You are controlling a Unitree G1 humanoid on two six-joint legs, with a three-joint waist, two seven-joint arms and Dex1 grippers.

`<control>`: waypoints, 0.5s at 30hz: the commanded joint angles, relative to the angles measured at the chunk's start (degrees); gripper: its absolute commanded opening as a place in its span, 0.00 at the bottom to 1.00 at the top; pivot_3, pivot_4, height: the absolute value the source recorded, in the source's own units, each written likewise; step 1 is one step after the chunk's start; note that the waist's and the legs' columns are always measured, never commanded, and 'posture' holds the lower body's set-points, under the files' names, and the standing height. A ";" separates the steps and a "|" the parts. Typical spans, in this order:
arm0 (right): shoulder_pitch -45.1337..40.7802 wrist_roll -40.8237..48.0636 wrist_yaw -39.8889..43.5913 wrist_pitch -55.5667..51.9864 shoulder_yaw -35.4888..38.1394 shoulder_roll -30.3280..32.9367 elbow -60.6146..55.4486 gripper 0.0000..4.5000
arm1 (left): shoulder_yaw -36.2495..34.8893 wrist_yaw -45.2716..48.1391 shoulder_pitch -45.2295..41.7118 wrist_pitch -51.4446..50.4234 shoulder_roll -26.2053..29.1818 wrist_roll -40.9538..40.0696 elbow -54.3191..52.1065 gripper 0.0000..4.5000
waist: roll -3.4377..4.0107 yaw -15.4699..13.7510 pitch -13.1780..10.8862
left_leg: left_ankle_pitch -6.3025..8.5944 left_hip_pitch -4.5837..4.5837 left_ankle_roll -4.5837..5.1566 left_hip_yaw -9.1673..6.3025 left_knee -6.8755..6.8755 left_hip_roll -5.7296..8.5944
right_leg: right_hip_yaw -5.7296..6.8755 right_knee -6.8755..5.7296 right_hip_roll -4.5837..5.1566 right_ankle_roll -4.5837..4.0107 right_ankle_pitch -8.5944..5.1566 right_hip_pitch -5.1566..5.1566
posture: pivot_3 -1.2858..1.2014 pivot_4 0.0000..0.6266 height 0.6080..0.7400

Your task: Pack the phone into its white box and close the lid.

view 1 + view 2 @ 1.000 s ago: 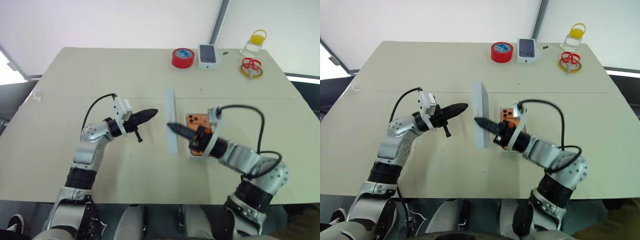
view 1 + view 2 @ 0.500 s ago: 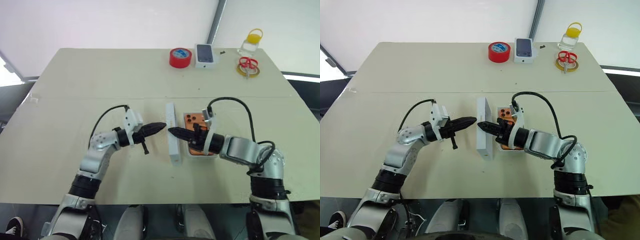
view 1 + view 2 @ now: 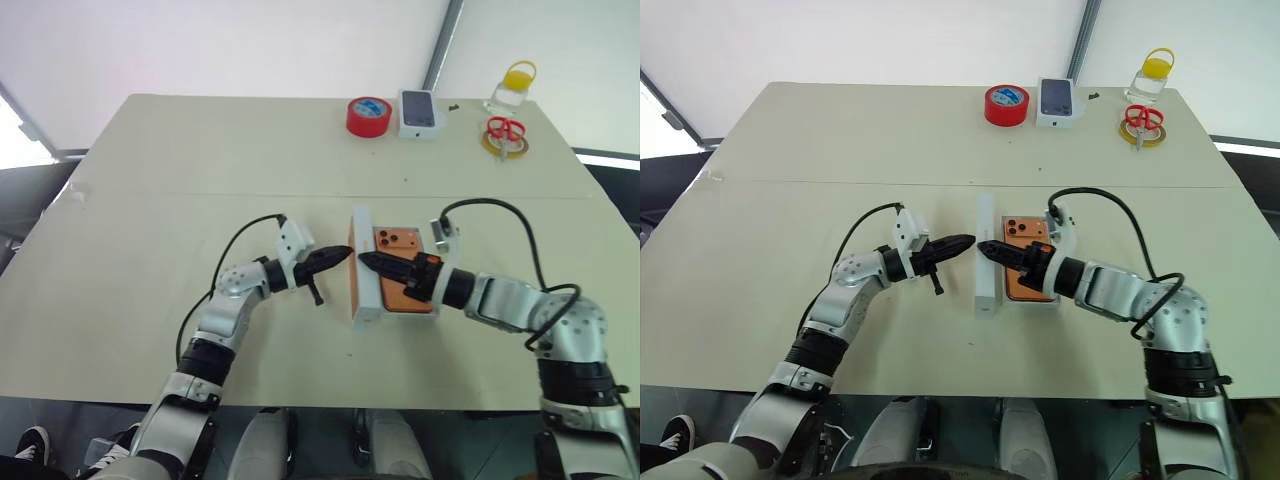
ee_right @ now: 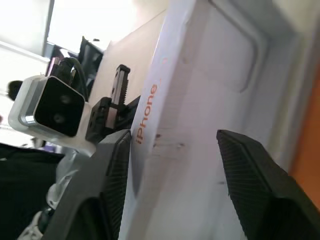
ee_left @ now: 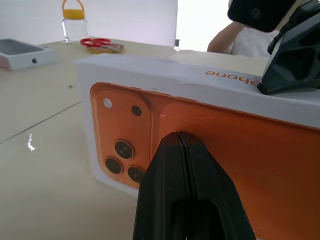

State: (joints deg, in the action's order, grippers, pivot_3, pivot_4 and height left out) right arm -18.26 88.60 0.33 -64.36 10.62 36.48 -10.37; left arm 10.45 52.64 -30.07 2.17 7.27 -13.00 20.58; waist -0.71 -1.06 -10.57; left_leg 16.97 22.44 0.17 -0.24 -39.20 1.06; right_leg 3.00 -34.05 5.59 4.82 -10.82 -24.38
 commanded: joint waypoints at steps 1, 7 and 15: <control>2.45 -6.63 2.77 2.10 3.66 3.29 2.24 0.56 | 1.17 0.13 -1.36 1.88 -1.76 0.61 0.61 0.00 | -0.17 0.17 0.09 | 0.00 -0.01 0.00 0.00 0.00 -0.01 | 0.00 0.02 0.00 0.01 -0.01 0.01 | 0.52 0.24 1.00; 5.44 -21.92 9.90 10.39 2.67 5.09 -3.17 0.56 | 0.63 0.67 -0.66 2.26 -0.98 0.39 0.40 0.00 | -0.09 0.69 0.01 | 0.05 0.02 0.08 0.08 0.03 -0.17 | 0.00 0.02 -0.10 0.02 -0.02 -0.11 | 0.52 0.24 1.00; 5.84 -42.44 15.92 23.00 -2.26 4.48 -4.78 0.16 | -1.23 3.12 2.45 -1.64 5.54 -2.33 -8.06 0.00 | -0.07 0.24 -0.03 | 0.05 0.06 0.08 0.07 0.02 -0.25 | 0.00 0.04 -0.19 0.01 -0.02 -0.14 | 0.52 0.24 1.00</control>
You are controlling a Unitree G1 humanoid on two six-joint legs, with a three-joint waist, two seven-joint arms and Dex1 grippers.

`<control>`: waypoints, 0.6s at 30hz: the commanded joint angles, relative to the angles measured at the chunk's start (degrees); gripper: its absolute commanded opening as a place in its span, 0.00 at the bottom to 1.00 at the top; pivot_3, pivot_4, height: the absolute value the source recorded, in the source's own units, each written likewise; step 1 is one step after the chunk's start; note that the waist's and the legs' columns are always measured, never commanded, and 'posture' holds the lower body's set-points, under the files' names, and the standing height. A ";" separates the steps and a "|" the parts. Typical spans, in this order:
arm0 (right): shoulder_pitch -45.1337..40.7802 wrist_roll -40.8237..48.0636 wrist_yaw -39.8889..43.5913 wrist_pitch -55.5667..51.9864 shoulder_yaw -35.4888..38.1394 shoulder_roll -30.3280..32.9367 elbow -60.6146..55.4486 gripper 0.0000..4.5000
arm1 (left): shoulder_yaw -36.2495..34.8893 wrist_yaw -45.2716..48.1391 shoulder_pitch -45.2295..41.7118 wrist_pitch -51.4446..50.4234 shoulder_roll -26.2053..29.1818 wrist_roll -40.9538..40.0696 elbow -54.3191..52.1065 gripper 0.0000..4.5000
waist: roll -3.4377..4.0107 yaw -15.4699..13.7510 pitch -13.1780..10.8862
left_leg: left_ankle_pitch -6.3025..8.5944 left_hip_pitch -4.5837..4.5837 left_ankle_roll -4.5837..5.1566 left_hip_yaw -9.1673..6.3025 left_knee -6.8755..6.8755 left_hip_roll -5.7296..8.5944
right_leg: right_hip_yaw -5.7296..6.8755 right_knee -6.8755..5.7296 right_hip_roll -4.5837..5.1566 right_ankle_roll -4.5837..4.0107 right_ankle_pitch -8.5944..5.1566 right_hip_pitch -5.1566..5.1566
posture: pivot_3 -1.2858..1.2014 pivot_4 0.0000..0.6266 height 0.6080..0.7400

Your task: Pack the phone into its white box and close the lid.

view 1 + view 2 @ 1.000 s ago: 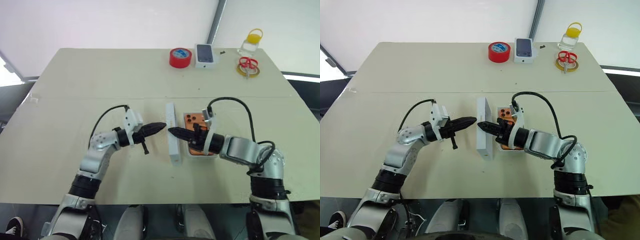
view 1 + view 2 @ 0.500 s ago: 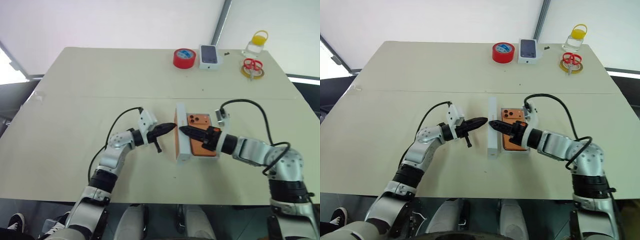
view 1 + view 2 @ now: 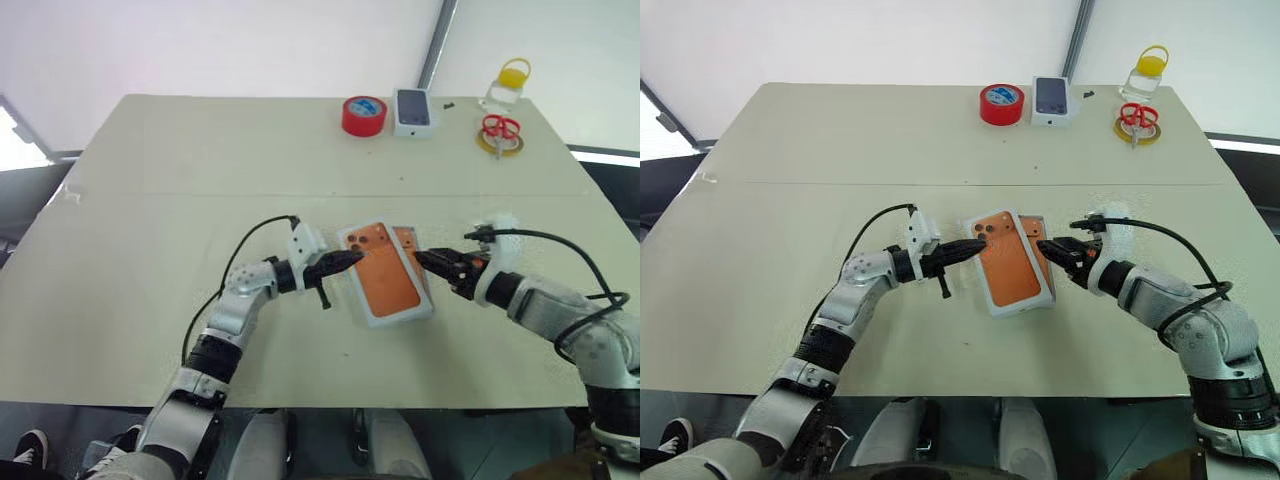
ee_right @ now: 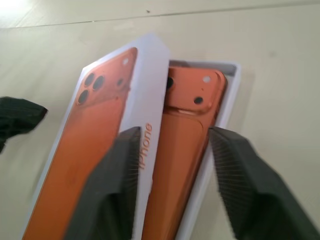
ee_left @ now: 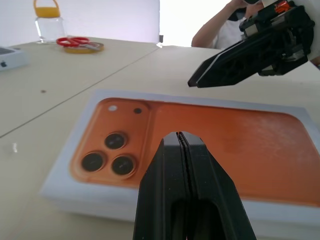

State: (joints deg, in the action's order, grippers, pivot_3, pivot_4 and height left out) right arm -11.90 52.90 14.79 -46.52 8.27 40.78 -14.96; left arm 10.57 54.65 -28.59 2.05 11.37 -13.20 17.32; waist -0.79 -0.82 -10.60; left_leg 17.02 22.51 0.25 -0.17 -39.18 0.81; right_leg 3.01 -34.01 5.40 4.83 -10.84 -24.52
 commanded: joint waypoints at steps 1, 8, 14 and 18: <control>-0.69 -9.43 2.03 7.07 -0.46 0.23 0.05 0.03 | -1.73 1.60 1.90 -2.48 2.41 -2.93 -6.52 0.00 | 0.01 -0.01 0.00 | 0.00 0.00 0.00 0.01 0.00 0.04 | 0.00 0.00 0.05 -0.01 -0.01 0.00 | 0.52 0.24 1.00; -0.85 -25.47 7.87 17.88 -6.78 0.58 2.34 0.01 | 1.48 -0.71 5.07 -3.35 5.59 3.03 -3.34 0.00 | 0.02 -0.19 -0.01 | 0.00 -0.01 0.00 -0.01 0.00 0.10 | 0.01 -0.01 0.10 -0.18 -0.10 0.00 | 0.52 0.24 1.00; 0.96 -30.21 11.45 20.91 -7.71 -0.47 2.07 0.01 | 3.33 -4.46 0.70 -1.63 -0.45 5.94 2.51 0.00 | 0.01 -1.18 -0.01 | 0.00 -0.01 0.00 0.00 -0.02 0.22 | -0.01 0.01 0.17 -0.04 -0.02 0.05 | 0.52 0.24 1.00; 1.41 -31.43 12.32 20.44 -6.99 -1.38 1.72 0.01 | 4.36 -6.41 -1.71 -0.04 -4.38 7.46 5.95 0.00 | 0.01 -1.38 -0.01 | 0.00 -0.01 0.00 -0.02 -0.02 0.23 | 0.01 0.00 0.17 -0.01 0.00 0.04 | 0.52 0.24 1.00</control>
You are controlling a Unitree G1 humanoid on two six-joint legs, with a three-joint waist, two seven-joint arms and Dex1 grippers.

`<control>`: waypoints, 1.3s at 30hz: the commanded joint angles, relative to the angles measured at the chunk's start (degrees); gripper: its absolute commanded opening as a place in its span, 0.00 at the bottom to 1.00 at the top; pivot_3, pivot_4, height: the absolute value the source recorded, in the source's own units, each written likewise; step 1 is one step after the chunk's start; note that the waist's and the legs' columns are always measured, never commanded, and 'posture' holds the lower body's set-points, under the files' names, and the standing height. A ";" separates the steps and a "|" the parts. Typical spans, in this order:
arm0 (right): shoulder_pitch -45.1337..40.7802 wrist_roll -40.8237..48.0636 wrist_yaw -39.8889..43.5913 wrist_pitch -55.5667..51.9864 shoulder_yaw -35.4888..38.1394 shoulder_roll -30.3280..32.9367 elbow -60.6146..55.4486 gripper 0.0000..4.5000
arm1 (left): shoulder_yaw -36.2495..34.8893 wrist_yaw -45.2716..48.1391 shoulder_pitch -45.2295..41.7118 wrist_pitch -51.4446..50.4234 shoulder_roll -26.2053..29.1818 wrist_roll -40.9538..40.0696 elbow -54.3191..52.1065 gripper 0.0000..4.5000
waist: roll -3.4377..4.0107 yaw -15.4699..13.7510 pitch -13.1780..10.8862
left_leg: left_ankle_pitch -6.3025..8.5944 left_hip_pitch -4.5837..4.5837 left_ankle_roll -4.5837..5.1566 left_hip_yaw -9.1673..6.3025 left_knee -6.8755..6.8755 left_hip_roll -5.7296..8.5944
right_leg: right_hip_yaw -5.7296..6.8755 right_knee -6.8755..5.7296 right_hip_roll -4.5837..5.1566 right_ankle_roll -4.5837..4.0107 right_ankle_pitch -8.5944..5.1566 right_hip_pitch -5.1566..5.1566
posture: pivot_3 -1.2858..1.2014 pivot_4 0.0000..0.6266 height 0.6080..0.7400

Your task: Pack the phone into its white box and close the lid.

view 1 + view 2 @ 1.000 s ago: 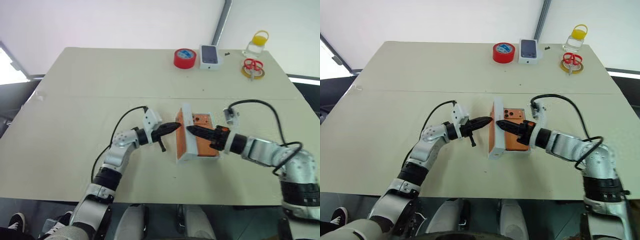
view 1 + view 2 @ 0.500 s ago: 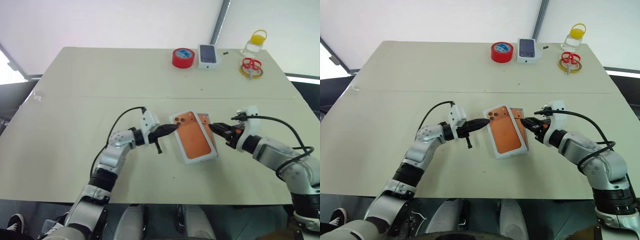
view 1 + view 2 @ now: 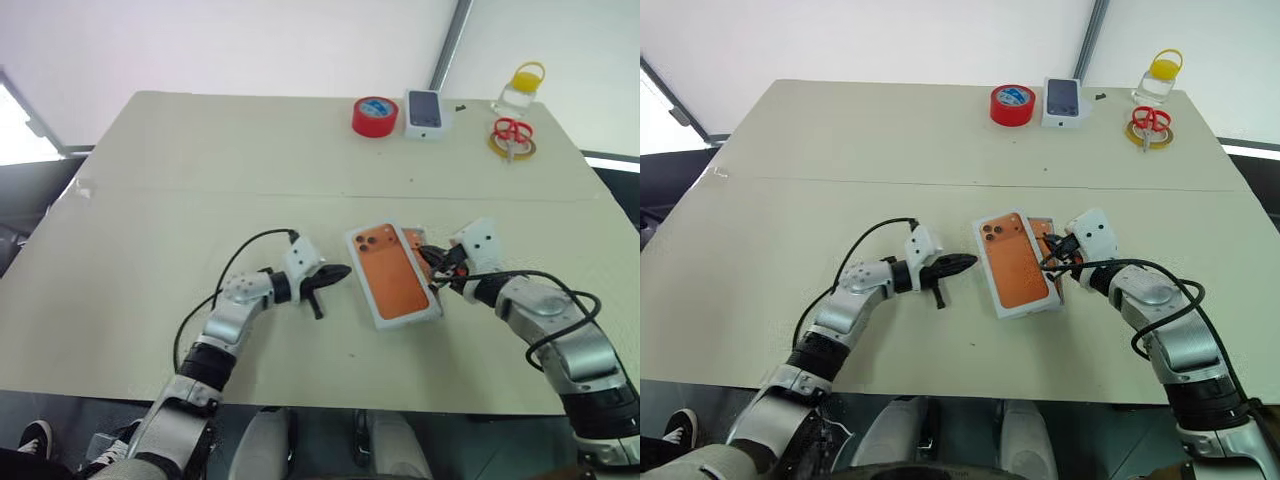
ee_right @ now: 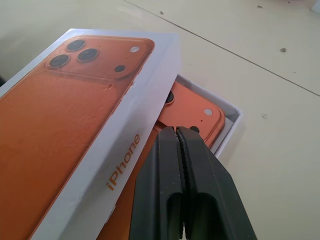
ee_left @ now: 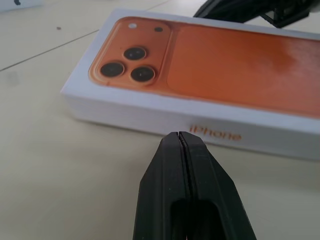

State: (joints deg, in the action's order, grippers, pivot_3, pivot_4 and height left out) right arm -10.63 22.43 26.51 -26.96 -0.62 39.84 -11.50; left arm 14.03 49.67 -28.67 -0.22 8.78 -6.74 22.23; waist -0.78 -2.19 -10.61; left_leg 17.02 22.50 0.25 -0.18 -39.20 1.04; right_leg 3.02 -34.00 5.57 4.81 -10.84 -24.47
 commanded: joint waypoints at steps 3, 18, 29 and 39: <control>0.48 -1.82 0.75 0.52 2.43 -1.01 -2.26 0.01 | 0.37 -3.45 -3.76 2.45 -4.37 1.30 3.16 0.00 | 0.00 -0.04 0.00 | 0.00 0.00 0.00 -0.01 0.00 0.00 | 0.00 -0.01 0.00 -0.01 0.00 0.00 | 0.52 0.24 1.00; -1.02 -10.77 0.72 2.51 1.86 -2.65 3.10 0.01 | 1.14 -2.92 -8.46 5.31 -7.52 3.19 10.07 0.00 | 0.00 -0.07 0.00 | 0.00 0.00 0.00 0.00 -0.01 0.02 | 0.01 -0.01 -0.01 0.00 0.00 0.00 | 0.52 0.24 1.00; -2.66 -15.63 -0.68 4.02 2.27 -3.85 6.36 0.01 | 0.74 -3.51 -8.63 5.31 -7.83 3.49 9.67 0.00 | 0.00 0.00 0.00 | 0.00 -0.01 0.00 0.00 -0.01 0.02 | 0.01 -0.03 -0.01 0.00 0.01 0.00 | 0.52 0.24 1.00; -5.11 -18.23 -0.77 5.84 2.36 -4.72 7.20 0.01 | 0.44 -5.59 -6.61 5.24 -7.69 4.49 8.59 0.00 | 0.00 0.00 0.00 | 0.00 -0.01 0.00 0.00 -0.01 0.05 | 0.00 -0.04 0.00 0.00 0.02 0.00 | 0.52 0.24 1.00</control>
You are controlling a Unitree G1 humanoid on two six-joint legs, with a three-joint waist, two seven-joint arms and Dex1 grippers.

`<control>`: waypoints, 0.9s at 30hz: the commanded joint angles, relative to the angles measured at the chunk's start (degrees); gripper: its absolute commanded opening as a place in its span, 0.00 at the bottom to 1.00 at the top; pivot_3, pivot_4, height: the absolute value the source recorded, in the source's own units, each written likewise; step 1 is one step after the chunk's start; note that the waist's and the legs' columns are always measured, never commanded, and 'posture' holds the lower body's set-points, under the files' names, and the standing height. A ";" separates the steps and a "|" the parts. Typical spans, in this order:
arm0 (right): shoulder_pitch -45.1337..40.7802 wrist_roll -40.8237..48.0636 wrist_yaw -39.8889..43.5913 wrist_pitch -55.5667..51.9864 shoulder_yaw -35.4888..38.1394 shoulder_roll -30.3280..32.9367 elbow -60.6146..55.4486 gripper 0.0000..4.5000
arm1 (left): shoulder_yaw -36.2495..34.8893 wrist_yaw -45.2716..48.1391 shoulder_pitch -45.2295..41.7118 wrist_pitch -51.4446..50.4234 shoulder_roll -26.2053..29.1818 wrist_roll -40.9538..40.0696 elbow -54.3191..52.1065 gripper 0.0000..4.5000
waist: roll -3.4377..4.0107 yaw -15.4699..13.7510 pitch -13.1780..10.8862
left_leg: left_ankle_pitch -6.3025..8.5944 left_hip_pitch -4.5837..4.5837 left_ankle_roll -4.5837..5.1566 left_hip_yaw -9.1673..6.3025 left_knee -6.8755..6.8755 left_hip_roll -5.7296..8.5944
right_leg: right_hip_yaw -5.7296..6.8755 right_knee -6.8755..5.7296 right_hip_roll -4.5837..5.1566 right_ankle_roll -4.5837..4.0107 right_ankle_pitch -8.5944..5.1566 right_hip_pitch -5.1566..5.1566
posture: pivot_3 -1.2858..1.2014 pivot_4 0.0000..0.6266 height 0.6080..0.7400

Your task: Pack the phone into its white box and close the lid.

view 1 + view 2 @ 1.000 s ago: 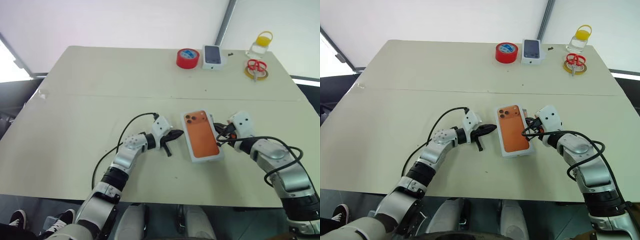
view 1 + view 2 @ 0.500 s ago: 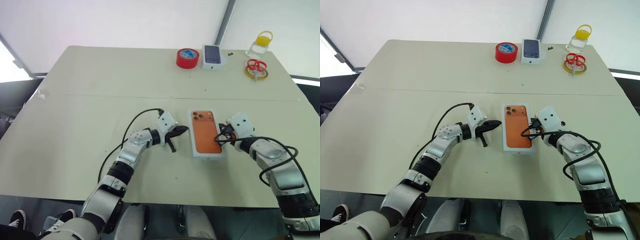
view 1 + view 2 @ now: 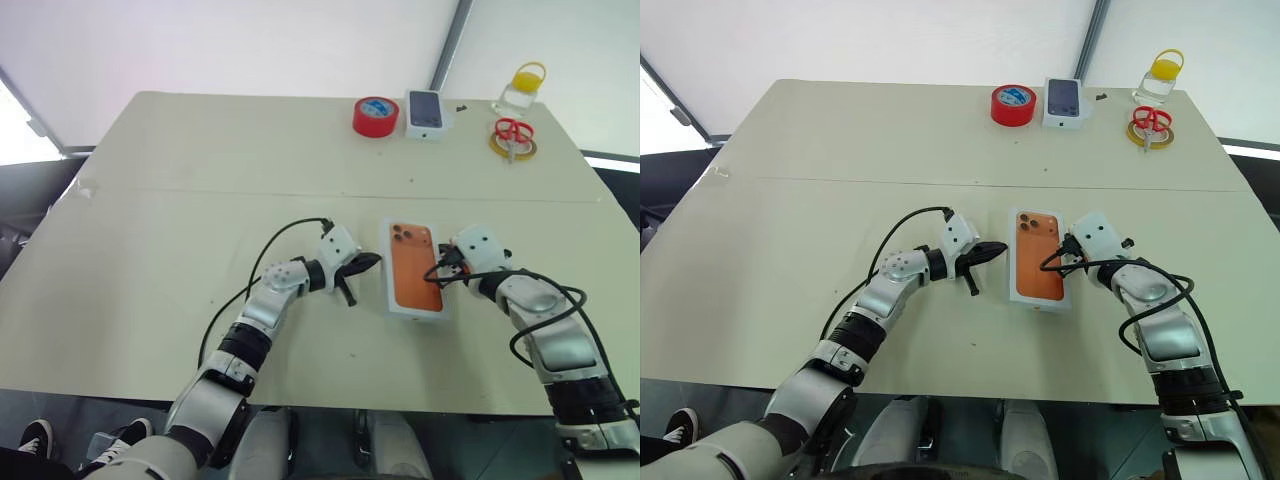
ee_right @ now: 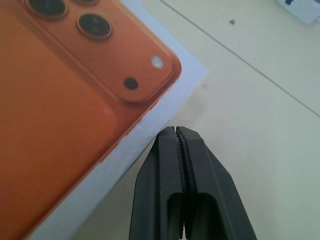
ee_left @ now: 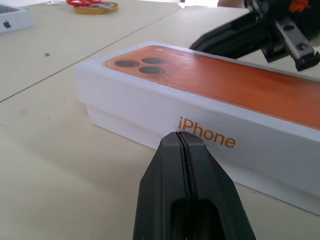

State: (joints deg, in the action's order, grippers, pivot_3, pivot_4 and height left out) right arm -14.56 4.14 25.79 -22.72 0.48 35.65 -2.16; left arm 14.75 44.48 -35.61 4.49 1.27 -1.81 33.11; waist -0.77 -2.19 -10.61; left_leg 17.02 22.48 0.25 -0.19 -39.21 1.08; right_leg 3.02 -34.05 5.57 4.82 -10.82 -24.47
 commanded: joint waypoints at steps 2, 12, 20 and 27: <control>-1.66 0.67 -0.34 2.14 2.79 -0.75 -2.40 0.01 | -1.87 -0.85 0.11 -0.73 0.14 -1.78 -3.53 0.00 | 0.00 0.02 0.00 | 0.00 0.00 0.00 0.00 0.00 -0.01 | 0.00 0.00 0.00 0.00 0.00 0.00 | 0.52 0.24 1.00; 0.11 11.47 8.37 0.62 7.13 -1.36 -8.12 0.01 | -4.83 -1.91 -7.30 -8.39 -4.55 -6.99 -6.93 0.00 | -0.01 -0.10 0.00 | 0.00 0.01 0.00 -0.02 -0.01 0.03 | 0.00 0.02 0.00 0.01 0.01 0.03 | 0.52 0.24 1.00; 7.86 12.52 11.93 -4.13 5.09 1.03 -14.49 0.01 | 2.27 -2.44 -10.76 -7.94 -2.63 2.73 6.87 0.00 | -0.01 0.16 0.00 | 0.01 -0.06 0.03 0.01 -0.01 0.07 | 0.01 -0.02 -0.04 0.01 0.00 0.04 | 0.52 0.24 1.00; 10.97 16.58 14.03 -7.07 4.96 0.50 -17.32 0.13 | 2.66 1.31 -8.34 -9.48 -1.27 1.63 6.82 0.06 | -0.32 0.02 0.60 | 0.02 -0.16 0.02 -0.07 0.00 -0.08 | 0.04 0.02 -0.04 -0.09 -0.10 0.18 | 0.52 0.24 1.00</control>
State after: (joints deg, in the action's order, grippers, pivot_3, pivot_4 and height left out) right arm -3.85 15.38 38.24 -28.29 3.65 37.61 -16.79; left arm 18.19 43.76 -45.49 -1.84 -0.22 1.23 39.08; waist -1.09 -2.18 -10.01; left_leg 17.04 22.32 0.27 -0.27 -39.21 1.00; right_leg 3.06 -34.03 5.54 4.73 -10.92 -24.29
